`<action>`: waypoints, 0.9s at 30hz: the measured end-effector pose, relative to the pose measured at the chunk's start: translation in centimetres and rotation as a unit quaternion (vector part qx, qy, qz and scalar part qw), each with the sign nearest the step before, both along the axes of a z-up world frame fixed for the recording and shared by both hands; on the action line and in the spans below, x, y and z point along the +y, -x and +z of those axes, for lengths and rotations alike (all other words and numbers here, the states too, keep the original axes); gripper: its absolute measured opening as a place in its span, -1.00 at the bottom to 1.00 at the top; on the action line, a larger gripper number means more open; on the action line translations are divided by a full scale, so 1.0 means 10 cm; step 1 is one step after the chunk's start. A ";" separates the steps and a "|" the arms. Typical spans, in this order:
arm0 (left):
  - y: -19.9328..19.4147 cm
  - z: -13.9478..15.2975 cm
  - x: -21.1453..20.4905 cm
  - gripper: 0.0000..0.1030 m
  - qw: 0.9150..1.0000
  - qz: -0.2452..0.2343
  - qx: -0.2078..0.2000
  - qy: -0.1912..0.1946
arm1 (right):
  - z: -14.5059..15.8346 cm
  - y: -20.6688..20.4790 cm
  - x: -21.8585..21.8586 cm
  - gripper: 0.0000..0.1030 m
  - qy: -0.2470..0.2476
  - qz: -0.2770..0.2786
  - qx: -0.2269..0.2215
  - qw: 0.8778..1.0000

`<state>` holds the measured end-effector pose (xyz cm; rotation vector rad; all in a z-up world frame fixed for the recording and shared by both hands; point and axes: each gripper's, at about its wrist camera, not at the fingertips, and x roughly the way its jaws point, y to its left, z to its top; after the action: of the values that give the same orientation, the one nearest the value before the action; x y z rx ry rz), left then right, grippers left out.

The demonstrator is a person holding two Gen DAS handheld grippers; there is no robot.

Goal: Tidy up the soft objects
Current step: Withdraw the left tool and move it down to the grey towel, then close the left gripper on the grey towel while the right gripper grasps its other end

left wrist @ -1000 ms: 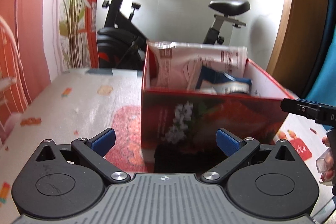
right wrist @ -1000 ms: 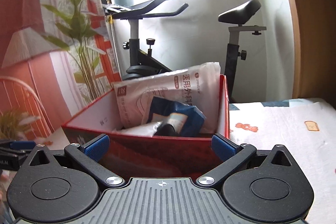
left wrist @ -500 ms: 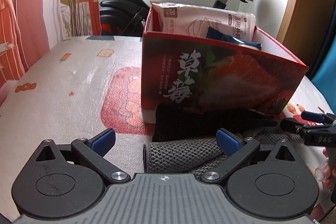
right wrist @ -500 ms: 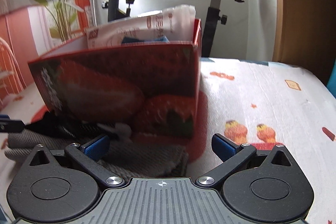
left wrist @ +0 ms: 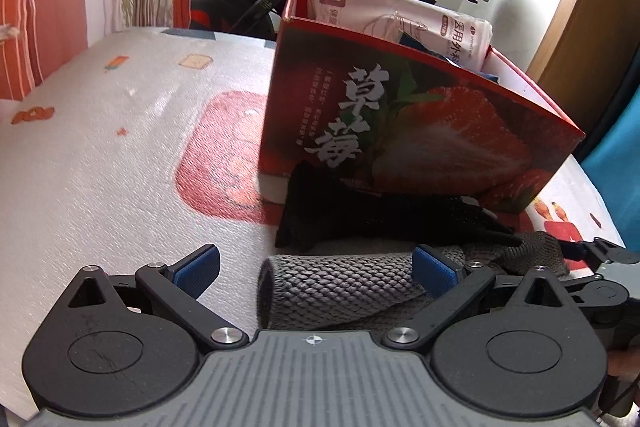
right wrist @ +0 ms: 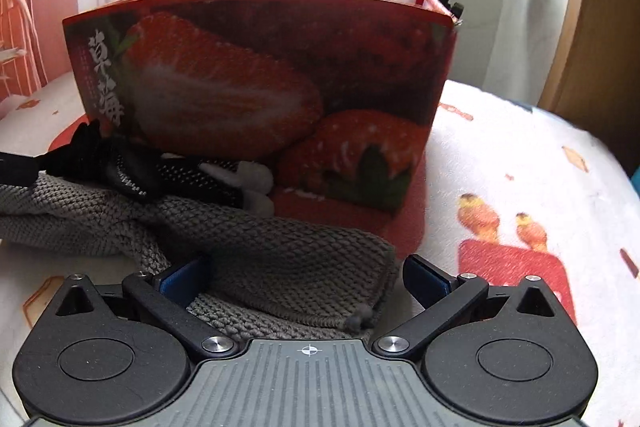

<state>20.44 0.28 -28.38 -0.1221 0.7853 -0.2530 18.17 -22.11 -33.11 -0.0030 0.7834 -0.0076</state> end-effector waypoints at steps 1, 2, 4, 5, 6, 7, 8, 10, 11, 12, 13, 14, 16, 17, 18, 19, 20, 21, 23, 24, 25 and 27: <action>0.01 -0.01 -0.01 1.00 1.000 -0.002 0.002 0.001 | -0.01 0.01 0.02 0.99 -0.002 0.001 0.003 1.000; 0.01 -0.02 -0.01 1.00 1.000 -0.004 0.003 0.003 | -0.01 0.02 0.04 0.99 -0.002 0.000 0.005 1.000; 0.04 -0.04 -0.02 1.00 1.000 -0.007 0.006 0.007 | -0.01 0.03 0.08 0.99 -0.003 -0.007 0.009 1.000; 0.05 -0.05 -0.03 1.00 1.000 -0.008 0.007 0.009 | -0.01 0.03 0.07 0.99 -0.007 -0.013 0.011 1.000; 0.06 -0.06 -0.03 1.00 1.000 -0.008 0.008 0.010 | -0.01 0.03 0.07 0.99 -0.010 -0.019 0.011 1.000; 0.07 -0.07 -0.02 1.00 1.000 -0.007 0.009 0.010 | -0.01 0.03 0.08 0.99 -0.010 -0.021 0.011 1.000; 0.08 -0.08 -0.02 1.00 1.000 -0.006 0.008 0.011 | -0.02 0.03 0.08 0.99 -0.007 -0.022 0.009 1.000; 0.11 -0.09 0.01 1.00 1.000 -0.004 0.007 0.013 | -0.04 0.06 0.09 0.99 -0.008 -0.024 0.003 1.000; 0.12 -0.10 0.02 1.00 1.000 -0.003 0.006 0.013 | -0.04 0.07 0.09 0.99 -0.011 -0.025 -0.001 1.000; 0.12 -0.10 0.03 1.00 1.000 -0.001 0.005 0.012 | -0.06 0.09 0.09 0.99 -0.010 -0.023 -0.006 1.000; 0.13 -0.10 0.04 1.00 1.000 0.001 0.005 0.013 | -0.07 0.12 0.08 0.99 -0.011 -0.023 -0.009 1.000; 0.13 -0.10 0.05 1.00 1.000 0.005 0.007 0.016 | -0.06 0.14 0.07 0.99 -0.013 -0.023 -0.010 1.000; 0.14 -0.09 0.09 1.00 1.000 0.009 0.013 0.026 | -0.07 0.16 0.05 0.99 -0.016 -0.022 -0.014 1.000; 0.14 -0.09 0.10 1.00 0.999 0.010 0.015 0.030 | -0.07 0.16 0.06 0.99 -0.016 -0.022 -0.017 0.999; 0.15 -0.09 0.11 1.00 0.999 0.010 0.016 0.031 | -0.08 0.20 0.04 0.99 -0.016 -0.022 -0.021 0.999; 0.16 -0.09 0.11 1.00 0.999 0.008 0.015 0.032 | -0.08 0.21 0.04 0.99 -0.016 -0.022 -0.022 0.999; 0.16 -0.09 0.10 1.00 0.999 0.006 0.014 0.032 | -0.07 0.21 0.03 0.99 -0.017 -0.021 -0.022 0.999; 0.17 -0.09 0.10 1.00 0.999 0.005 0.013 0.031 | -0.06 0.21 0.03 0.99 -0.018 -0.020 -0.022 0.999; 0.18 -0.10 0.09 0.99 0.999 0.003 0.013 0.031 | -0.06 0.20 0.02 0.99 -0.018 -0.020 -0.023 0.999; 0.18 -0.11 0.08 0.99 0.999 0.003 0.013 0.032 | -0.06 0.20 0.02 0.99 -0.019 -0.020 -0.023 0.999; 0.18 -0.12 0.08 0.98 0.999 0.004 0.013 0.034 | -0.07 0.21 0.02 0.99 -0.018 -0.020 -0.023 0.999; 0.17 -0.12 0.07 0.92 0.999 0.006 0.013 0.035 | -0.06 0.20 0.02 0.99 -0.018 -0.019 -0.023 0.999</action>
<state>18.74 0.97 -29.62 -0.1965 0.8006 -0.2685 16.15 -21.91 -33.74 0.0465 0.7378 -0.0302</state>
